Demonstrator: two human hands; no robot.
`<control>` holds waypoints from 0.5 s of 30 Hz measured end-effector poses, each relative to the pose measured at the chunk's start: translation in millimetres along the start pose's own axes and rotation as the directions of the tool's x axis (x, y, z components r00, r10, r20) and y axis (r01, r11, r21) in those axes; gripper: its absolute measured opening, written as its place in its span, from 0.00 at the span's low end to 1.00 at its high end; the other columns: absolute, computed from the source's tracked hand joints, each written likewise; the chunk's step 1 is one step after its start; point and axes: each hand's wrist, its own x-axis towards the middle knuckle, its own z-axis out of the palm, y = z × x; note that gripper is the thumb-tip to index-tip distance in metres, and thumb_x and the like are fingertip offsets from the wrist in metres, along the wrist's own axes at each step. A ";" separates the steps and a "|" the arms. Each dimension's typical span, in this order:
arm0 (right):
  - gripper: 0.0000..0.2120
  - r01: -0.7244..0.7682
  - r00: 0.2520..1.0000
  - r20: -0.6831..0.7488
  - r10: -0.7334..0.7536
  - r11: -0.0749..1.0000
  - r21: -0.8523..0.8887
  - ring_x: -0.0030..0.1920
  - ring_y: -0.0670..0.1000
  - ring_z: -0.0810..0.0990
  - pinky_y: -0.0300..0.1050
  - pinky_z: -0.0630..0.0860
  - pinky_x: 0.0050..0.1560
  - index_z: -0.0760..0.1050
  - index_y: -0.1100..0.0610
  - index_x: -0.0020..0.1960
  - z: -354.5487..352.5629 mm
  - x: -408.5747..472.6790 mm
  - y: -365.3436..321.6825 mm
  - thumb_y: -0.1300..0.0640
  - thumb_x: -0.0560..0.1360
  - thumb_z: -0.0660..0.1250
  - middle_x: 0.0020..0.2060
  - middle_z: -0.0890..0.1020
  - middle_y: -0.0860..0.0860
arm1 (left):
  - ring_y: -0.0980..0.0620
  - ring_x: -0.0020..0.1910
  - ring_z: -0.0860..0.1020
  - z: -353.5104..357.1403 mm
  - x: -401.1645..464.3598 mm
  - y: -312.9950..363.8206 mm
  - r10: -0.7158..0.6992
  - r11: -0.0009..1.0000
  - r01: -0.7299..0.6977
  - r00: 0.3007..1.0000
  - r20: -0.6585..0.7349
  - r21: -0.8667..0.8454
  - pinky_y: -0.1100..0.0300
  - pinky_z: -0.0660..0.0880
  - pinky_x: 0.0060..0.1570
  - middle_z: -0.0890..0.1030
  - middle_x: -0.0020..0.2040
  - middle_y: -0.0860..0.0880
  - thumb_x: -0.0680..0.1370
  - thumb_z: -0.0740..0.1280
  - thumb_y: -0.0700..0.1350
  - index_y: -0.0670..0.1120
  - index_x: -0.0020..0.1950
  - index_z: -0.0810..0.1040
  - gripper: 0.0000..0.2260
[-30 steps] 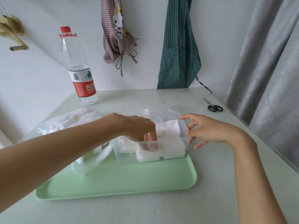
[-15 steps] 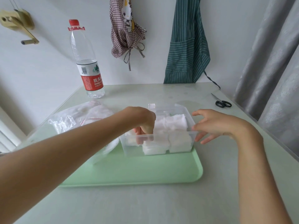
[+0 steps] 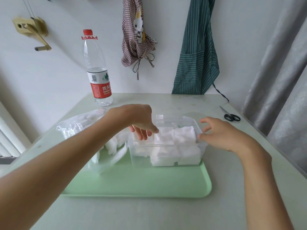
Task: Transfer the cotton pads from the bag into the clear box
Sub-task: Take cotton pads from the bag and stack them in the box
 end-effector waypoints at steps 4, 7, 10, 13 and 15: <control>0.19 0.250 0.954 -0.168 -0.247 0.968 0.000 0.62 0.48 0.72 0.46 0.69 0.60 0.67 0.46 0.67 10.0 -16.0 -34.0 0.52 0.77 0.63 0.60 0.75 0.43 | 0.62 0.34 0.82 -12.7 -47.3 -54.2 0.001 0.989 -0.063 0.904 -0.428 -0.131 0.61 0.78 0.46 0.84 0.35 0.58 0.75 0.67 0.54 0.51 0.39 0.84 0.10; 0.16 0.404 0.899 -0.161 -0.408 0.913 -0.056 0.63 0.44 0.70 0.38 0.64 0.57 0.70 0.42 0.64 28.0 -28.9 -65.6 0.52 0.78 0.62 0.59 0.75 0.38 | 0.61 0.40 0.81 -2.1 -76.9 -100.5 -0.101 0.961 -0.088 0.770 -0.630 -0.263 0.56 0.76 0.52 0.83 0.36 0.62 0.72 0.70 0.55 0.59 0.37 0.82 0.04; 0.14 0.491 0.840 -0.183 -0.510 0.859 -0.143 0.62 0.43 0.69 0.34 0.60 0.54 0.73 0.41 0.62 51.5 -30.6 -86.2 0.53 0.78 0.62 0.58 0.76 0.38 | 0.61 0.51 0.77 27.8 -80.0 -137.5 -0.068 0.957 -0.157 0.699 -0.711 -0.245 0.57 0.73 0.54 0.80 0.48 0.66 0.68 0.73 0.57 0.64 0.45 0.79 0.08; 0.10 0.538 0.785 -0.247 -0.568 0.823 -0.183 0.56 0.45 0.73 0.35 0.61 0.51 0.78 0.44 0.55 78.6 -27.0 -106.0 0.54 0.76 0.65 0.51 0.79 0.39 | 0.64 0.64 0.69 54.5 -73.2 -162.9 0.097 0.871 -0.378 0.758 -0.645 -0.314 0.66 0.64 0.63 0.74 0.61 0.67 0.63 0.71 0.64 0.63 0.57 0.75 0.24; 0.06 0.559 0.737 -0.311 -0.601 0.799 -0.220 0.48 0.47 0.77 0.37 0.63 0.46 0.81 0.46 0.47 95.0 -22.6 -120.3 0.54 0.72 0.69 0.42 0.81 0.41 | 0.63 0.66 0.67 61.8 -63.3 -173.6 0.132 0.851 -0.403 0.784 -0.607 -0.336 0.71 0.61 0.63 0.72 0.63 0.65 0.64 0.72 0.62 0.60 0.62 0.72 0.27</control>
